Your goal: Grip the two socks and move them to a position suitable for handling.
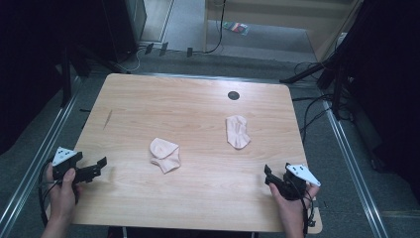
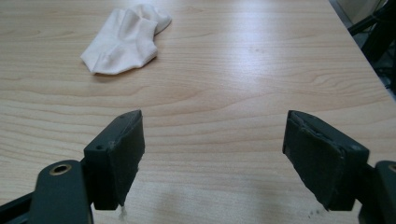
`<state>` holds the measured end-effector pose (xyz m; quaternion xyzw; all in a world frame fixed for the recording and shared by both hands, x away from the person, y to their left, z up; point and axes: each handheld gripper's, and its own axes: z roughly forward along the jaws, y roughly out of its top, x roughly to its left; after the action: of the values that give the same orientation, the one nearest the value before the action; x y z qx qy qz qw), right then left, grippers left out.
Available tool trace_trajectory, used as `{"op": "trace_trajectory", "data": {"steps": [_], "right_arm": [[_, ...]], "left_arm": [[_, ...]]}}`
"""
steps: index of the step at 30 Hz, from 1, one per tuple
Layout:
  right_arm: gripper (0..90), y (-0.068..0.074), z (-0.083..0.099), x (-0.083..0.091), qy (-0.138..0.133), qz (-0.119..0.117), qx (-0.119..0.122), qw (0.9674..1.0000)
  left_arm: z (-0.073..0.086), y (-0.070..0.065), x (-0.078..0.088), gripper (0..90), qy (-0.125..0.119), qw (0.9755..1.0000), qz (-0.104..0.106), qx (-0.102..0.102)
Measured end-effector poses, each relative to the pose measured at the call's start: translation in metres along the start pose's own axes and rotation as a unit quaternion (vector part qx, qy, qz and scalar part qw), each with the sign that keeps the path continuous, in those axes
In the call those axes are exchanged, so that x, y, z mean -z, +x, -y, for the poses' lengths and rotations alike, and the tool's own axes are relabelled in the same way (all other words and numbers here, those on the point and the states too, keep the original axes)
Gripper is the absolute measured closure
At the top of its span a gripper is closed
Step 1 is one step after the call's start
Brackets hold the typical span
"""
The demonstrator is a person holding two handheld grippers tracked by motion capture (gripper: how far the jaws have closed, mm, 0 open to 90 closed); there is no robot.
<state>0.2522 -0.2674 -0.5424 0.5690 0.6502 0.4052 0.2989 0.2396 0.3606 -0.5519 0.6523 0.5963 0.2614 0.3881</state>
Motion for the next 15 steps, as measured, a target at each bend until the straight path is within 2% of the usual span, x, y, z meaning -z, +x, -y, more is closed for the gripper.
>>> {"op": "trace_trajectory", "data": {"steps": [6,9,15], "right_arm": [[21.7,0.011,-0.005,0.003,-0.008,-0.011,0.009,0.9999],[22.8,0.026,-0.01,0.001,-0.006,-0.031,0.033,0.999],[26.4,0.056,-0.023,-0.001,-0.005,-0.061,0.051,0.9969]], "left_arm": [[0.0,0.0,0.0,5.6,-0.002,1.0,0.001,0.0],[0.0,0.0,0.0,5.6,-0.001,1.0,-0.001,-0.001],[0.0,0.0,0.0,5.6,-0.003,1.0,-0.001,-0.002]]}}
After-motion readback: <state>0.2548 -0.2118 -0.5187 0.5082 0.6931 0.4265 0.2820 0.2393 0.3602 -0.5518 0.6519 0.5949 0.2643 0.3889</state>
